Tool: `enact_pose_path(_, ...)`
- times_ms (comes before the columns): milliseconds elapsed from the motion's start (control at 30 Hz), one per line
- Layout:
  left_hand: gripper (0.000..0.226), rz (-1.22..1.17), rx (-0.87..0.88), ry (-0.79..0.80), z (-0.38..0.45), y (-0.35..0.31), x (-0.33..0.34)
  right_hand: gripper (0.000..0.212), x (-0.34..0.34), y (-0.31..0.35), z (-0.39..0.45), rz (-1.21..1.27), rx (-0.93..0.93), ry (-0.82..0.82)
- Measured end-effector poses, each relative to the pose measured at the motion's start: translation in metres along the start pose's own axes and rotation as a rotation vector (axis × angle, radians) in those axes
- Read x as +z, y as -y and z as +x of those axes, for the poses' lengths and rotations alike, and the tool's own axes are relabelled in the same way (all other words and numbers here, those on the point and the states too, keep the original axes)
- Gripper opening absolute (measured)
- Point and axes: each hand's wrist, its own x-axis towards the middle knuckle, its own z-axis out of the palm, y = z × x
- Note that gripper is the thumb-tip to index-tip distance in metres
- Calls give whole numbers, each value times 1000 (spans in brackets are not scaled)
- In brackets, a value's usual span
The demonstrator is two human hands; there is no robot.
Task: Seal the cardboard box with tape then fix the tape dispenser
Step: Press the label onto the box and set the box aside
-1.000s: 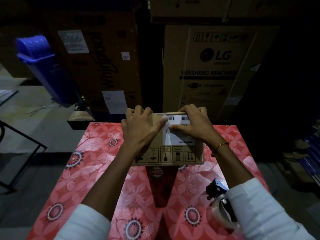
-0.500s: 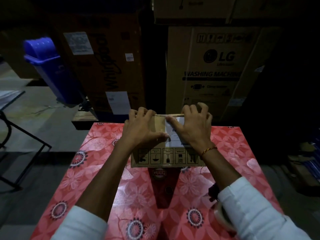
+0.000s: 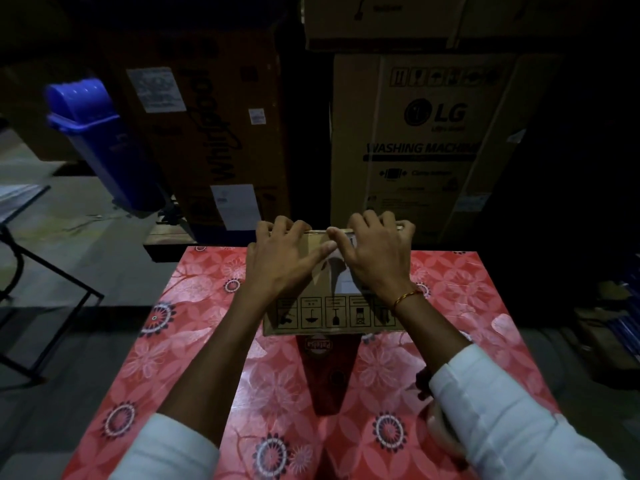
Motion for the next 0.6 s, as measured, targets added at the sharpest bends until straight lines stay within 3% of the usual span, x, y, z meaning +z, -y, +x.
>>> enact_pose_path(167,52,-5,-53,-223,-4,-9,15,48,1,-18,-4,23,-107,-29)
enact_pose_path(333,37,-121,-32,-248,-4,-5,19,53,-1,-28,-4,226,-123,-13)
enact_pose_path(467,47,-64,3,-201,-8,-3,16,58,-3,-28,-7,286,-66,10)
enact_pose_path(600,80,30,46,-81,-11,3,8,75,-4,-34,-8,171,-134,127)
